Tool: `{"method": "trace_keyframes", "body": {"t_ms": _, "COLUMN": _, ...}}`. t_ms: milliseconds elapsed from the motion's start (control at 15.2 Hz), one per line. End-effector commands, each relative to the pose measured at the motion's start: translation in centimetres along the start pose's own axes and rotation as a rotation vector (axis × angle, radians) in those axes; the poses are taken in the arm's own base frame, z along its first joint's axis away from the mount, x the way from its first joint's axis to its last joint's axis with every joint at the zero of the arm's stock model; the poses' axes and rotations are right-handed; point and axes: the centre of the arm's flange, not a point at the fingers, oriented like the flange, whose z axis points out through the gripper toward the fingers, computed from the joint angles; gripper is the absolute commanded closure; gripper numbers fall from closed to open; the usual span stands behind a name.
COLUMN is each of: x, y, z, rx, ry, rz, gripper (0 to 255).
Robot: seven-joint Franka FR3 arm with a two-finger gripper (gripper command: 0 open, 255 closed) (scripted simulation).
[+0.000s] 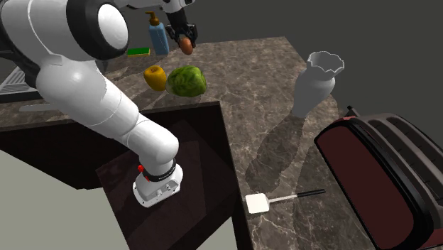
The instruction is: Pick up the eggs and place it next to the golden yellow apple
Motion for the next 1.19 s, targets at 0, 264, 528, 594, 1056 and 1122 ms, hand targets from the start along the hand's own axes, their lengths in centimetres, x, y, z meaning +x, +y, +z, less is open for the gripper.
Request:
{"method": "trace_keyframes", "body": {"t_ms": 0, "x": 1.4, "y": -2.2, "z": -0.3, "rx": 0.0, "ry": 0.0, "rz": 0.002, "gripper": 255}}
{"method": "trace_keyframes", "body": {"t_ms": 264, "x": 4.1, "y": -6.7, "z": -0.6, "rx": 0.0, "ry": 0.0, "rz": 0.002, "gripper": 255}}
{"method": "trace_keyframes", "body": {"t_ms": 528, "x": 6.9, "y": -11.2, "z": -0.9, "rx": 0.0, "ry": 0.0, "rz": 0.002, "gripper": 255}}
{"method": "trace_keyframes", "body": {"t_ms": 594, "x": 7.6, "y": -12.3, "z": -1.0, "rx": 0.0, "ry": 0.0, "rz": 0.002, "gripper": 255}}
{"method": "trace_keyframes", "body": {"t_ms": 1056, "x": 11.1, "y": -18.4, "z": -0.4, "rx": 0.0, "ry": 0.0, "rz": 0.002, "gripper": 255}}
{"method": "trace_keyframes", "body": {"t_ms": 1122, "x": 11.0, "y": -18.4, "z": 0.1, "rx": 0.0, "ry": 0.0, "rz": 0.002, "gripper": 255}}
